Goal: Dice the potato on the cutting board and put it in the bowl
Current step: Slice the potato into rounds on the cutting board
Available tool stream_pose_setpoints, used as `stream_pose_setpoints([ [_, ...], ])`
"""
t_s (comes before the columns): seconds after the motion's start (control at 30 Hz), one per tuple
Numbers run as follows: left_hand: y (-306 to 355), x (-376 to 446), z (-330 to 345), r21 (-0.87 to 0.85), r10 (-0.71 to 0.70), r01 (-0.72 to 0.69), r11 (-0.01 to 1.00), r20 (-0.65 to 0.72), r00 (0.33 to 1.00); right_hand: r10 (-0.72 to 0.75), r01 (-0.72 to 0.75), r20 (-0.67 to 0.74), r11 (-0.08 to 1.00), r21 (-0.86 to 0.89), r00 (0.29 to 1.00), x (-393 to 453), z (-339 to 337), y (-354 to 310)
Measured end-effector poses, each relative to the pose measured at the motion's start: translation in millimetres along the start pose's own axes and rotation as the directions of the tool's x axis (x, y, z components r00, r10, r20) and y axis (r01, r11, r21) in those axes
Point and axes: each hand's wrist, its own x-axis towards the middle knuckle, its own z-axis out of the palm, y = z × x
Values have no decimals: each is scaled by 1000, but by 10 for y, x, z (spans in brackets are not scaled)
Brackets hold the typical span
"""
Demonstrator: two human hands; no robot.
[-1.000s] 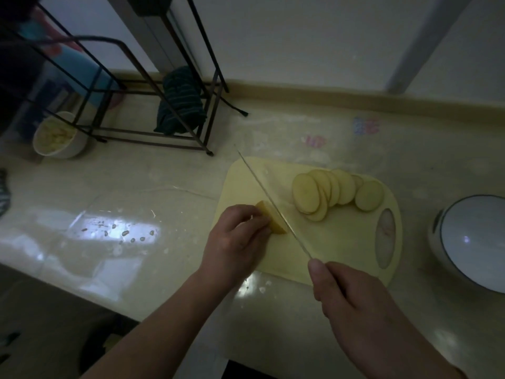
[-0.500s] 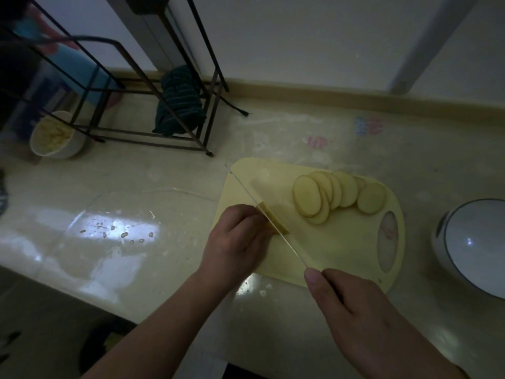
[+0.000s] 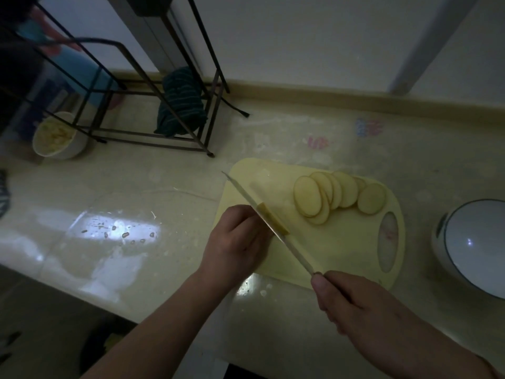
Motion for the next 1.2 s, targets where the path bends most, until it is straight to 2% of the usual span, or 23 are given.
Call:
stream_pose_setpoints([
  [0.1, -15, -9, -1, 19, -7, 6, 1000, 24, 1000, -30, 24, -55, 994, -110, 998, -11, -29, 27],
  [0.27, -5, -22, 5, -2, -14, 14, 1000, 17, 1000, -87, 79, -67, 990, -115, 994, -21, 38, 148],
  [0.37, -8, -45, -1, 7, -2, 2, 1000, 29, 1000, -154, 136, -140, 982, -130, 978, -38, 89, 164],
  [0.47, -29, -60, -8, 23, -13, 12, 1000, 39, 999, -132, 126, -201, 991, -41, 971, -23, 65, 96],
  [0.57, -35, -55, 13, 22, -25, 24, 999, 48, 999, -148, 143, -214, 989, -39, 966, 13, 4, 60],
  [0.97, -21, -47, 23, 29, -3, 2, 1000, 20, 1000, -161, 102, -299, 974, -202, 941, -7, 53, 36],
  [1.2, 4, 1, 44, 28, -1, 1, 1000, 1, 1000, -170, 104, -278, 966, -236, 945, -48, 157, -8],
])
